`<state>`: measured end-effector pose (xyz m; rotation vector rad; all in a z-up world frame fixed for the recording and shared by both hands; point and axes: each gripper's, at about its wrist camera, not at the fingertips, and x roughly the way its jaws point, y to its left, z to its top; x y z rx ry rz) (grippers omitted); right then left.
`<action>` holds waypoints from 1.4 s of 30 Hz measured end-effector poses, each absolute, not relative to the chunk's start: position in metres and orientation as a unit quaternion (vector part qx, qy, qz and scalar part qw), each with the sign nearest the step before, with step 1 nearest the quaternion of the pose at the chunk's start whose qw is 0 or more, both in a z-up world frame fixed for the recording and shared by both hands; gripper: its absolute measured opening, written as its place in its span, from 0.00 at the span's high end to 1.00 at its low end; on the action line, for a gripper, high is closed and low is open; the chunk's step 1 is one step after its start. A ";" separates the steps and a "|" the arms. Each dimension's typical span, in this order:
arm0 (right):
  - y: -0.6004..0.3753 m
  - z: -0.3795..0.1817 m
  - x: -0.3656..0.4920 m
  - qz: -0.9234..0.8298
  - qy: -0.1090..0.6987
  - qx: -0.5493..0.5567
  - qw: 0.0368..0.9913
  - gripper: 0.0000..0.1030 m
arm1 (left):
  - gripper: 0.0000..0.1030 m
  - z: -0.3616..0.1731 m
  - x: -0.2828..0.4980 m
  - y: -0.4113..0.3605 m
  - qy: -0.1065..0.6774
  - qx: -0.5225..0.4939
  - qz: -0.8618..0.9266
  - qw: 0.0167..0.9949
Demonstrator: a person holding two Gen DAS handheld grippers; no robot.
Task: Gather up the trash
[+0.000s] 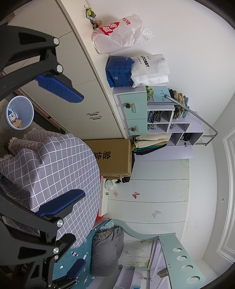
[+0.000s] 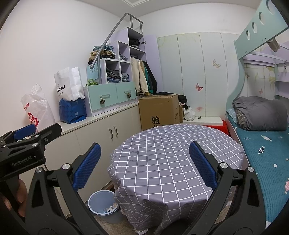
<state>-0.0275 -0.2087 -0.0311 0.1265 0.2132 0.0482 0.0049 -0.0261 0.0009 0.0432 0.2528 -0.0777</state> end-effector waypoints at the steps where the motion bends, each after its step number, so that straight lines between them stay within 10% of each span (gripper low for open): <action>1: -0.210 -0.031 -0.027 0.025 0.107 0.063 0.992 0.07 | 0.08 0.001 0.005 -0.027 0.126 0.022 -0.039 0.991; 42: -0.206 -0.032 -0.026 0.028 0.111 0.065 0.991 0.07 | 0.08 -0.002 0.008 -0.019 0.128 0.028 -0.043 0.990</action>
